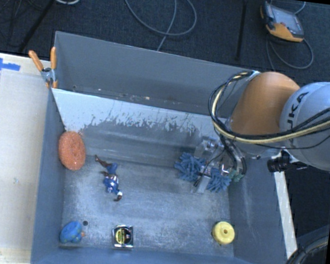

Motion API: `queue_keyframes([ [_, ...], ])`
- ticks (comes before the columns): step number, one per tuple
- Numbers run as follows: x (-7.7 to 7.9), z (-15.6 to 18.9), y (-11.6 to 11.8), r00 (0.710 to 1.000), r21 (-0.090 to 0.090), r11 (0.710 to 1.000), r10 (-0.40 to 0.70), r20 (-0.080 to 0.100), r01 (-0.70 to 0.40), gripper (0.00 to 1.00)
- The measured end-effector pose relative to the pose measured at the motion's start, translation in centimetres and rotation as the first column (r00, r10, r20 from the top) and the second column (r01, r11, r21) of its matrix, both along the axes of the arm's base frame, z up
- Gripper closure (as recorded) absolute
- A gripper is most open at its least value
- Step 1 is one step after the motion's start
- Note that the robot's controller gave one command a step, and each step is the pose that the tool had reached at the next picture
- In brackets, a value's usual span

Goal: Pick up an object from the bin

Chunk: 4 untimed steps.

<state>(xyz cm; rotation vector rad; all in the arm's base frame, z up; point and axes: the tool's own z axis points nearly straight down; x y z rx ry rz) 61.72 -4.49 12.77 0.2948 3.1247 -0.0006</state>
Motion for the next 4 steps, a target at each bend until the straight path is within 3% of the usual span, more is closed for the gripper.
queue_keyframes([
  [1,-0.2,-4.6,0.4,1.000,0.001,1.000,0.017,-0.005,-0.017,1.00],
  [2,-0.2,-4.6,0.5,1.000,0.001,1.000,0.017,-0.005,-0.017,1.00],
  [3,-0.1,-0.3,-2.5,1.000,0.002,1.000,0.022,-0.006,-0.022,1.00],
  [4,-1.7,1.9,-4.4,0.998,0.000,0.998,-0.056,0.000,0.056,1.00],
])
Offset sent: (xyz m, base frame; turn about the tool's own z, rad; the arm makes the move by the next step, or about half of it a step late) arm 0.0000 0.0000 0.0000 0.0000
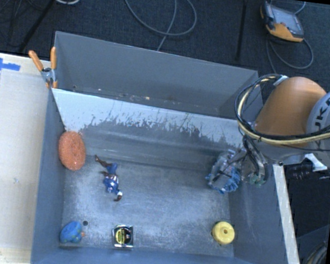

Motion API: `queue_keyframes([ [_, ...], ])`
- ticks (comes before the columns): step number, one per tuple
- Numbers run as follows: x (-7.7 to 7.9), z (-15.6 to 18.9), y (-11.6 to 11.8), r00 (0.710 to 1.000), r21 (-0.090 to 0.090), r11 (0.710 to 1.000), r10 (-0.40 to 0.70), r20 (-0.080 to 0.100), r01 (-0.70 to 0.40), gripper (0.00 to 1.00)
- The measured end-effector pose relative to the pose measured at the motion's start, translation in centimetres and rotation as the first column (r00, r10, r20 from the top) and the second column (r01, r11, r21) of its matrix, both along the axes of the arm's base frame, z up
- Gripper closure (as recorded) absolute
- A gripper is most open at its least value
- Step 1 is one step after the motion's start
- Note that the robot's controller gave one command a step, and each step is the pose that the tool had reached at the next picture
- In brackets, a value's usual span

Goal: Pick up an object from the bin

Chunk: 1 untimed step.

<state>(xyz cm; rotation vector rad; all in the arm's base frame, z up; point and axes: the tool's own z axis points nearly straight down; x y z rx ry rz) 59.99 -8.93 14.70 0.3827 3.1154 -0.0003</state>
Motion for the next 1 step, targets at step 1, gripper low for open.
queue_keyframes([
  [1,1.53,10.42,-0.52,1.000,0.000,1.000,0.011,-0.001,-0.011,1.00],
])
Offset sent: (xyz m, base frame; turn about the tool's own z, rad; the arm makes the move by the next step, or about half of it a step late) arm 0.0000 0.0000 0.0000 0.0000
